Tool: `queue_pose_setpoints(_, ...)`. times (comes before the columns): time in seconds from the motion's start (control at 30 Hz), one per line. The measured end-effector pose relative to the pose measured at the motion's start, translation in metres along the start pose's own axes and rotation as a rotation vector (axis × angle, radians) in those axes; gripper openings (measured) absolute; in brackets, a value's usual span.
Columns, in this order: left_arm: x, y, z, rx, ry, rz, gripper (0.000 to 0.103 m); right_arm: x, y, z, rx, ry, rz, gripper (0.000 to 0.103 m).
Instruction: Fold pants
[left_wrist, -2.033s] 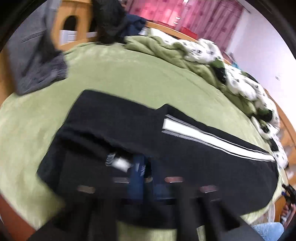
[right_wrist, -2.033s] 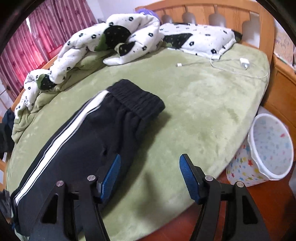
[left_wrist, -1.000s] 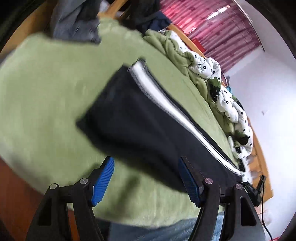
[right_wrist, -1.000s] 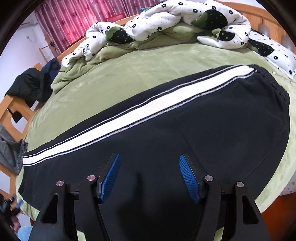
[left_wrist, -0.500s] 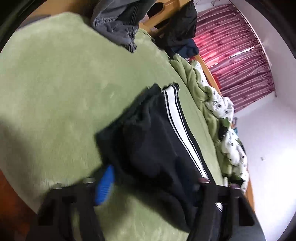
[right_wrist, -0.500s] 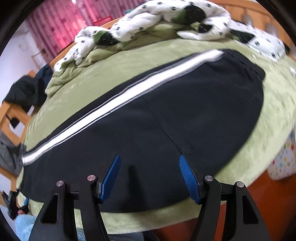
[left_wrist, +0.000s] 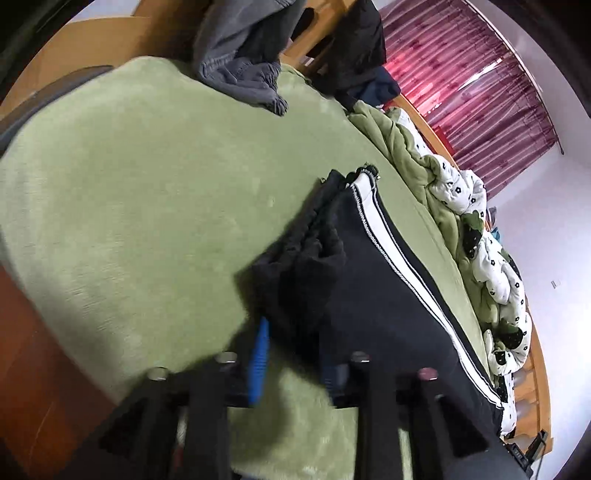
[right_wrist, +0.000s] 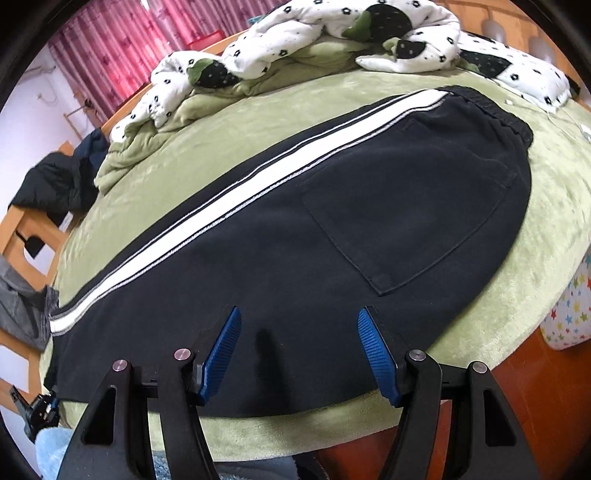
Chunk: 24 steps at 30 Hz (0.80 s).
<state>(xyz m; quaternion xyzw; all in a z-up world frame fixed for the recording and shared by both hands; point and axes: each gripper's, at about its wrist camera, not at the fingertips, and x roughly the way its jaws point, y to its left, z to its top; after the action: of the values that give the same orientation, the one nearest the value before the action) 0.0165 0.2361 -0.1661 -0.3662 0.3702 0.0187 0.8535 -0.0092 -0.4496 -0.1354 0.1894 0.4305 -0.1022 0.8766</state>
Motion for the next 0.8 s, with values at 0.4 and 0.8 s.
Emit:
queue_pose_setpoints(0.4, -0.035, -0.087, 0.026, 0.318, -0.002, -0.036, 0.044, 0.026, 0.068, 0.041, -0.231, -0.054, 0.021, 0.065)
queue_pose_setpoints(0.8, 0.099, -0.126, 0.116, 0.383, 0.009, 0.17, 0.048, 0.072, 0.106, 0.048, -0.284, 0.0, 0.074, 0.065)
